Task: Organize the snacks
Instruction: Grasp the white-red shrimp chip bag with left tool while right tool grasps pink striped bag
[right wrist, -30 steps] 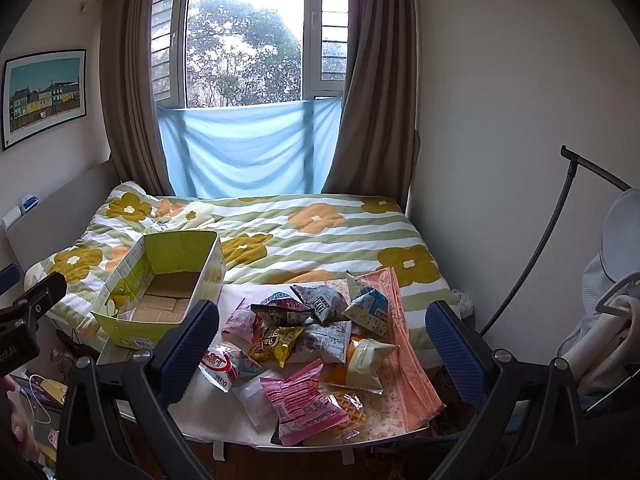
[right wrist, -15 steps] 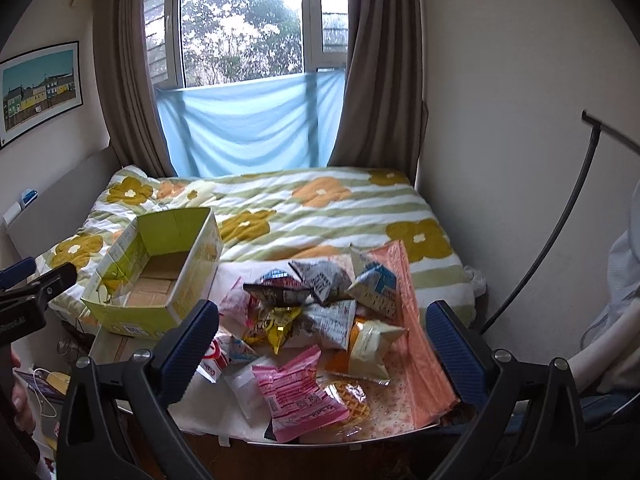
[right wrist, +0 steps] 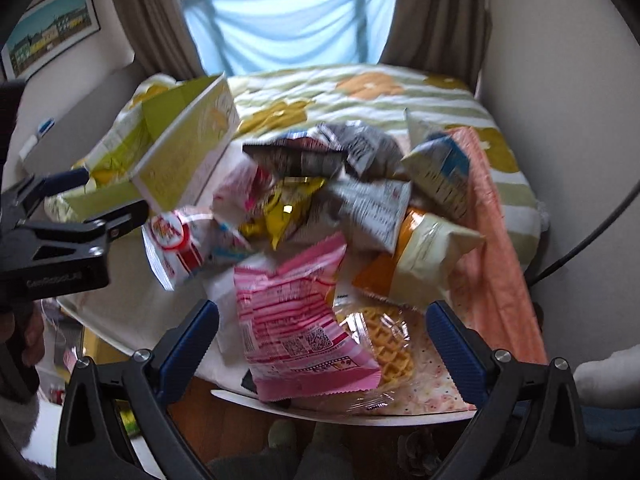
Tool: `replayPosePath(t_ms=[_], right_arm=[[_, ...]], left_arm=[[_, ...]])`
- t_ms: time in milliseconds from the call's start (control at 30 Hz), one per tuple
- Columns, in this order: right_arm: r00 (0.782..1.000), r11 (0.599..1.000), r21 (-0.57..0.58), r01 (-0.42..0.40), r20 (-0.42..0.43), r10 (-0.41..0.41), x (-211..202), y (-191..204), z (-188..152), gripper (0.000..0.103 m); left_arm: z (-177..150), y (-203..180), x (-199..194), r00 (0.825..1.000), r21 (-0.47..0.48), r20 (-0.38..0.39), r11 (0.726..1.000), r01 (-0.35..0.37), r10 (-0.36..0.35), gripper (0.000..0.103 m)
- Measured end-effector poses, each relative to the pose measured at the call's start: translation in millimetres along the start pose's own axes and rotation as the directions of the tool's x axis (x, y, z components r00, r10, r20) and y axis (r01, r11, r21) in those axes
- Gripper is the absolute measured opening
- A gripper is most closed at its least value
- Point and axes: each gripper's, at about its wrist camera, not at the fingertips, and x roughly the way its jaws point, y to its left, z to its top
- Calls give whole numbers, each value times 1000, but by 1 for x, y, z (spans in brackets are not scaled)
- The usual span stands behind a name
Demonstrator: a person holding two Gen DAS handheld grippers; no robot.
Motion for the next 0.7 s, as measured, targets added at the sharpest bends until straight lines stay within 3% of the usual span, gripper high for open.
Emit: replayPosePath(t_ms=[133,367,533,700], right_arm=[[998,998,-41,-36,-47,34,23,1,-8,103],[994,990,-122,-74,-87,64,44,4,-11,103],[991,982,-154,-111,-98,97,54,7,-11,103],[986,973,-183,-138,-113,118,62,10,-8,103]], left_arm=[[2,-21,27,998,123,-48,992,-28,34,100],[6,-44,63,986,328,-147,944,-29,82,97],[3,-47,89,962,351,-261,936,22,76,77],[4,-37,105,935,279,-353,958,69,36,74]])
